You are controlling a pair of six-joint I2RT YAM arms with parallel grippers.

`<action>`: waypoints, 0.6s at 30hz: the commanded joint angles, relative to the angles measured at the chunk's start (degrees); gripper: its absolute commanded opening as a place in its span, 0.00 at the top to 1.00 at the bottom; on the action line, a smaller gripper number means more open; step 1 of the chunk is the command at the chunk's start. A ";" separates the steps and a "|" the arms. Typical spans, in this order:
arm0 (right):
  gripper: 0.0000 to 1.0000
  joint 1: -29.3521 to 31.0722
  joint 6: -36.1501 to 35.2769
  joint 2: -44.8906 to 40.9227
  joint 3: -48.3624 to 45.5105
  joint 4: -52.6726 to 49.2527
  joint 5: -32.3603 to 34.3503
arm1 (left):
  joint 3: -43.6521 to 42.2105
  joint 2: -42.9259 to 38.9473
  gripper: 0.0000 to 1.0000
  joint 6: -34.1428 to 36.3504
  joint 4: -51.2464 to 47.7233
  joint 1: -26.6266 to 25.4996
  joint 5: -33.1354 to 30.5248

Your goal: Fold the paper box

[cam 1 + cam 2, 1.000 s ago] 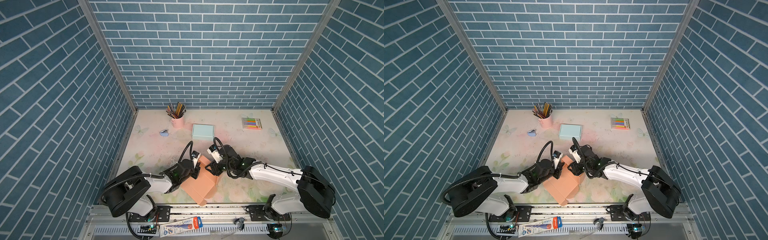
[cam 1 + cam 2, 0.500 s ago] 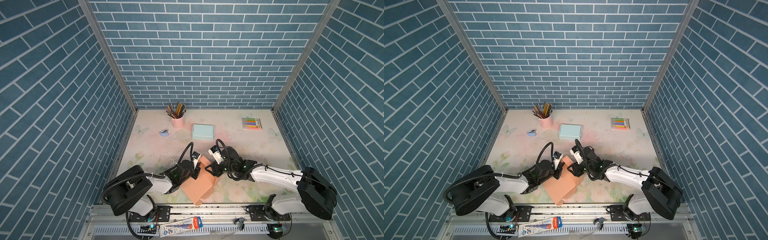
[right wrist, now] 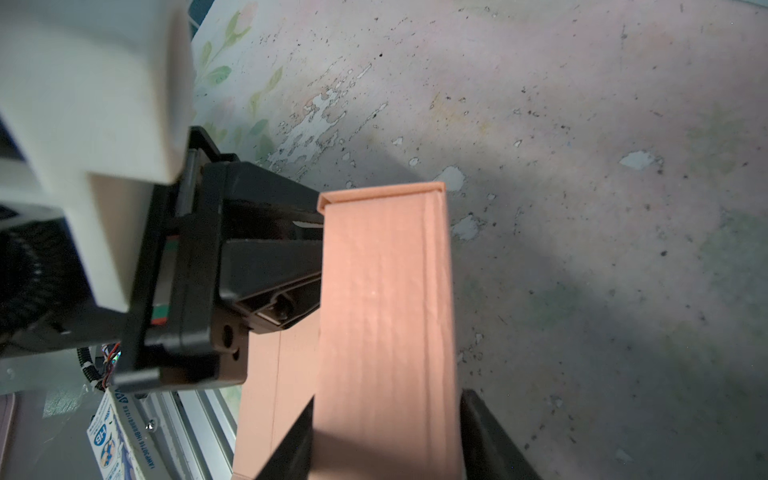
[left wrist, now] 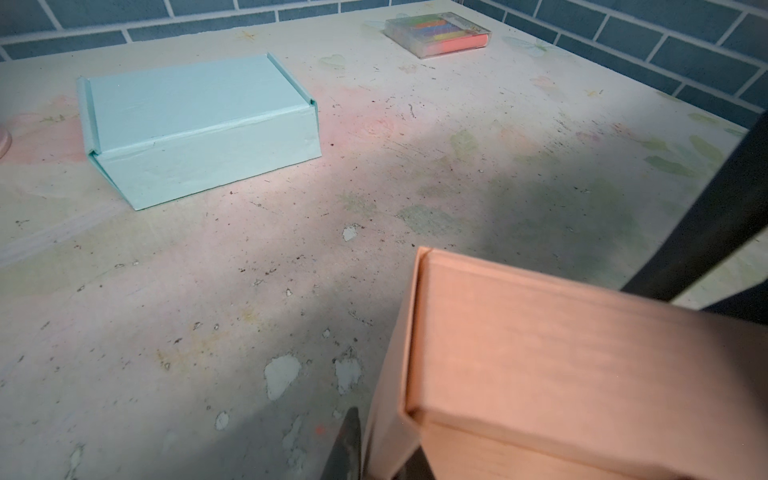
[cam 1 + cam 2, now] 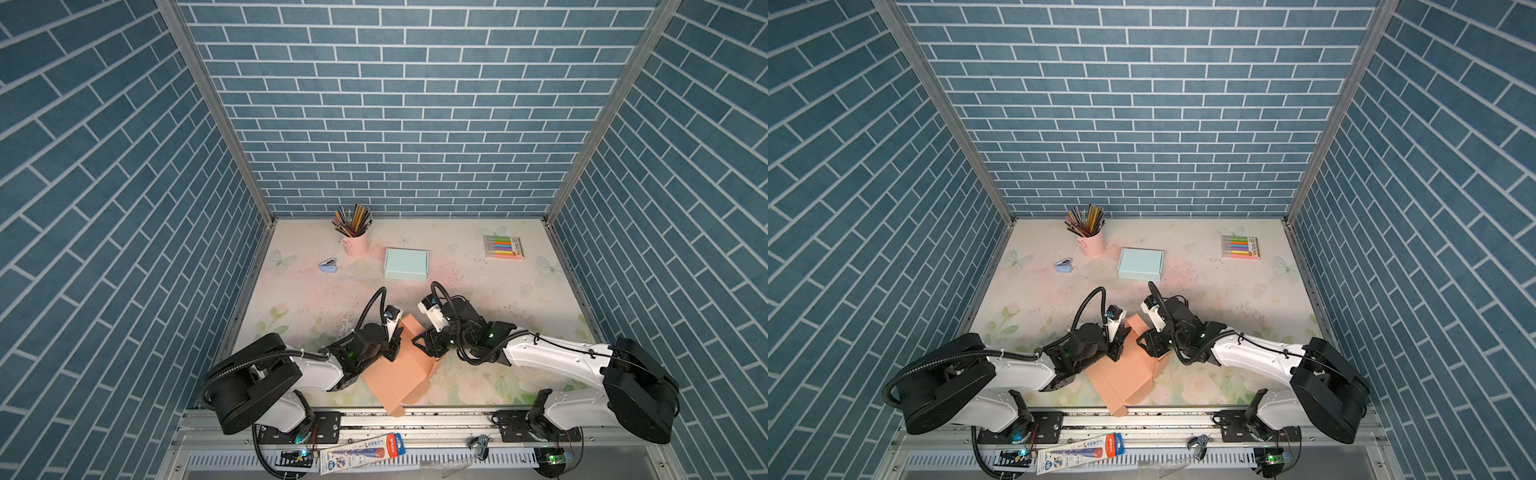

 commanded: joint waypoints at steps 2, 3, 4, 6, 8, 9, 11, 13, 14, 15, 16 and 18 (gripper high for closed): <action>0.48 0.07 1.21 -0.57 0.63 -2.36 2.24 | -1.08 -1.38 0.81 -0.77 0.91 -1.04 -0.89; 0.48 -0.09 1.26 -0.70 0.46 -2.10 2.16 | -1.22 -1.56 0.81 -1.00 0.73 -1.25 -1.18; 0.48 -0.20 1.37 -0.82 0.26 -1.85 2.17 | -1.48 -1.72 0.80 -1.20 0.71 -1.36 -1.38; 0.48 -0.29 1.53 -1.00 0.00 -1.70 2.35 | -1.87 -2.14 0.80 -1.33 0.65 -1.52 -1.38; 0.48 -0.61 1.87 -1.17 -0.19 -1.64 2.75 | -2.07 -2.77 0.79 -1.55 0.19 -1.84 -1.53; 0.48 -0.77 1.93 -1.27 -0.36 -1.46 2.80 | -2.23 -3.09 0.79 -1.71 0.01 -2.07 -1.69; 0.49 -0.99 2.01 -1.45 -0.66 -1.33 2.80 | -2.71 -3.90 0.78 -2.20 -0.34 -2.26 -1.73; 0.49 -1.28 2.19 -1.45 -0.78 -1.27 2.95 | -3.04 -4.49 0.77 -2.57 -0.69 -2.30 -1.49; 0.49 -1.42 2.26 -1.50 -1.03 -1.08 2.98 | -3.18 -4.81 0.76 -2.73 -1.01 -2.48 -1.37; 0.49 -1.65 2.32 -1.44 -1.13 -0.94 2.95 | -3.22 -5.06 0.76 -2.90 -1.43 -2.74 -1.38; 0.50 -1.96 2.53 -1.58 -1.39 -0.72 2.90 | -3.25 -5.62 0.75 -3.13 -2.18 -3.20 -1.45; 0.50 -2.76 2.84 -1.86 -2.16 0.13 2.18 | -3.05 -6.76 0.72 -3.87 -4.38 -3.84 -1.94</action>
